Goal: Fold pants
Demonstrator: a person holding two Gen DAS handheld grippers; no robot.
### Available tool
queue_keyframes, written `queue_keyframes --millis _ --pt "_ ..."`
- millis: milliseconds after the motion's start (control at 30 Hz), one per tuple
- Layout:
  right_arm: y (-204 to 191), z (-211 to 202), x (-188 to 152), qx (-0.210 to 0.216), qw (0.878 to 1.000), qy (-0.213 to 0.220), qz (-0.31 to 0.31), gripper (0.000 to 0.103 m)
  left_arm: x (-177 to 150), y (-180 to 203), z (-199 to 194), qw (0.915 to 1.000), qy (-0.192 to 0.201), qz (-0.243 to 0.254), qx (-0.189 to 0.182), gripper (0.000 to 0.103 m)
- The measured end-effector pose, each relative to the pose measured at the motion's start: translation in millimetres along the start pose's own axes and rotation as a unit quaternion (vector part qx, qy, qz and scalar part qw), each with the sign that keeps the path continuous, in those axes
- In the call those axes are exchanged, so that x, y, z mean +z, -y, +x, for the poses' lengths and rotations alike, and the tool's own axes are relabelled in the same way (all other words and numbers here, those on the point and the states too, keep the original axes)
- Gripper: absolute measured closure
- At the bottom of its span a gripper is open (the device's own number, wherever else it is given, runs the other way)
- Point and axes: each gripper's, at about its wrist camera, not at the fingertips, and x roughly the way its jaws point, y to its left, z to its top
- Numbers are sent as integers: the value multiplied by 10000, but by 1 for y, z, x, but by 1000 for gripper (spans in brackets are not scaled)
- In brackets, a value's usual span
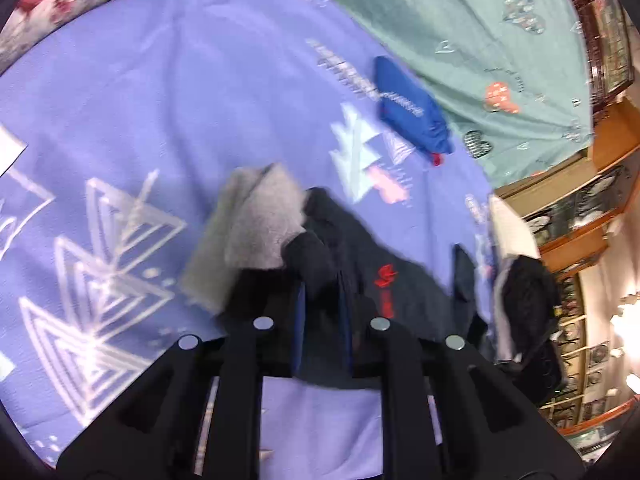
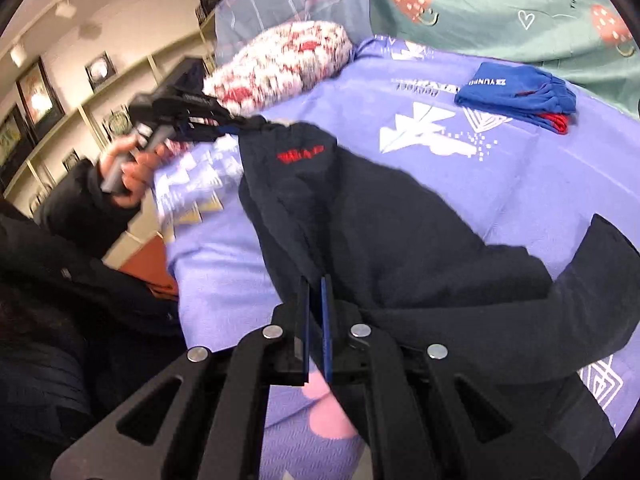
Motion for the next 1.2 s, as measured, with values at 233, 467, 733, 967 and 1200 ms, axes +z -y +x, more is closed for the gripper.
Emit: queue_keyframes --millis 233,467,733,967,1200 --pt "-2 16 -7 -19 9997 -220 85 98 -15 -21 24 9996 -196 -148 -100 81" --pt "1 19 -10 16 9996 -223 179 98 0 -9 38 9997 -206 -92 35 57" --pt "3 14 -9 84 9997 -49 227 98 -4 -11 32 9997 43 -226 34 88" --pt "1 3 -13 200 9996 -11 191 98 -19 -1 18 9989 172 152 403 88" --pt "-12 23 -16 -504 9973 -525 69 85 -25 -16 35 9981 91 142 598 75"
